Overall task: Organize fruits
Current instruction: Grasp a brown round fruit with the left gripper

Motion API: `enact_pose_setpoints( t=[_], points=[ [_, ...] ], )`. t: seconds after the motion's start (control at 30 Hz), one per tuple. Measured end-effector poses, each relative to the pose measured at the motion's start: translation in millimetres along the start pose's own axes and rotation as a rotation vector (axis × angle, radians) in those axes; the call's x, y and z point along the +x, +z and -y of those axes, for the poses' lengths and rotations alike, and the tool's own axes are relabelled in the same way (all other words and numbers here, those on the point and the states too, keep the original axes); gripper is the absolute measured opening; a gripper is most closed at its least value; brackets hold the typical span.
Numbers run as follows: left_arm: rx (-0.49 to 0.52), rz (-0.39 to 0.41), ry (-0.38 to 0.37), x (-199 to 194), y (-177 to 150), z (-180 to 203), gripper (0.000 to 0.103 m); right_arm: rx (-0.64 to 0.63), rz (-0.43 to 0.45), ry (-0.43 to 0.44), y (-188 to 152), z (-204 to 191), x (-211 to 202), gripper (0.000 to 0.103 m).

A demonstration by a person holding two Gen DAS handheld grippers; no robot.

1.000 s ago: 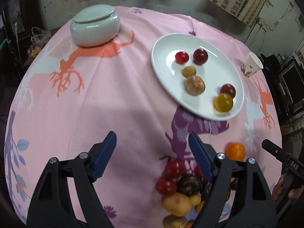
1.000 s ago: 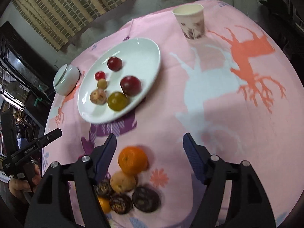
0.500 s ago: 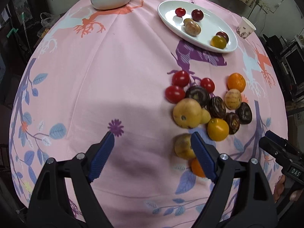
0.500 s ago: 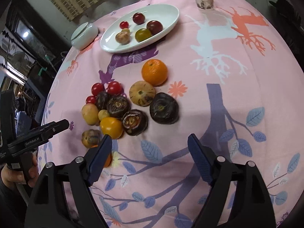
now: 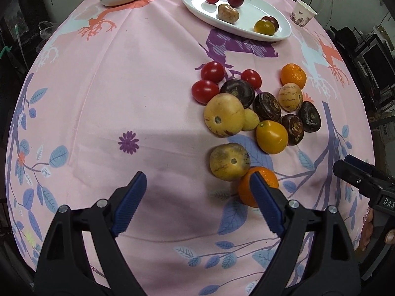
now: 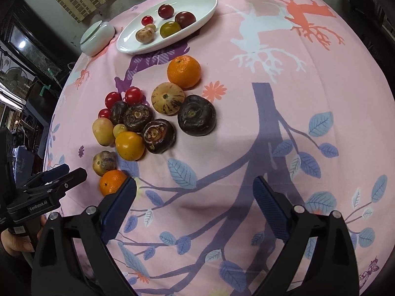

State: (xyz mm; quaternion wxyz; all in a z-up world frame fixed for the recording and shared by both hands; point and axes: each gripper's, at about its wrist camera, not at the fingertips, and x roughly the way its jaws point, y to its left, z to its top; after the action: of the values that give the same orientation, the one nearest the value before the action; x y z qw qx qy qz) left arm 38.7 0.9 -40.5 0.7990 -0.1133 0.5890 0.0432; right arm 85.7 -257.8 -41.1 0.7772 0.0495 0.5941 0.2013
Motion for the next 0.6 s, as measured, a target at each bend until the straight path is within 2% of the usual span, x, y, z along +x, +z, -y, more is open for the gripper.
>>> enact_pose_setpoints(
  t=[0.2,0.27,0.33,0.4,0.43,0.53,0.6],
  points=[
    [0.015,-0.046,-0.019,17,7,12,0.087,0.019,-0.032,0.015,3,4,10,0.095],
    [-0.004,-0.074,-0.015,25,11,14,0.087,0.026,-0.014,0.012,5,6,10,0.095],
    [-0.035,-0.070,-0.041,28,14,13,0.087,0.030,-0.019,0.016,7,8,12,0.095],
    [-0.040,-0.082,-0.030,34,16,14,0.083,0.030,-0.021,0.019,9,9,13,0.095],
    [-0.046,-0.085,-0.045,35,17,14,0.078,0.028,-0.023,0.020,10,9,14,0.095],
    [-0.091,-0.116,-0.111,41,18,9,0.050,0.028,-0.027,0.022,11,10,17,0.095],
    [-0.122,-0.127,-0.155,43,17,6,0.042,0.028,-0.032,0.024,12,10,18,0.095]
  ],
)
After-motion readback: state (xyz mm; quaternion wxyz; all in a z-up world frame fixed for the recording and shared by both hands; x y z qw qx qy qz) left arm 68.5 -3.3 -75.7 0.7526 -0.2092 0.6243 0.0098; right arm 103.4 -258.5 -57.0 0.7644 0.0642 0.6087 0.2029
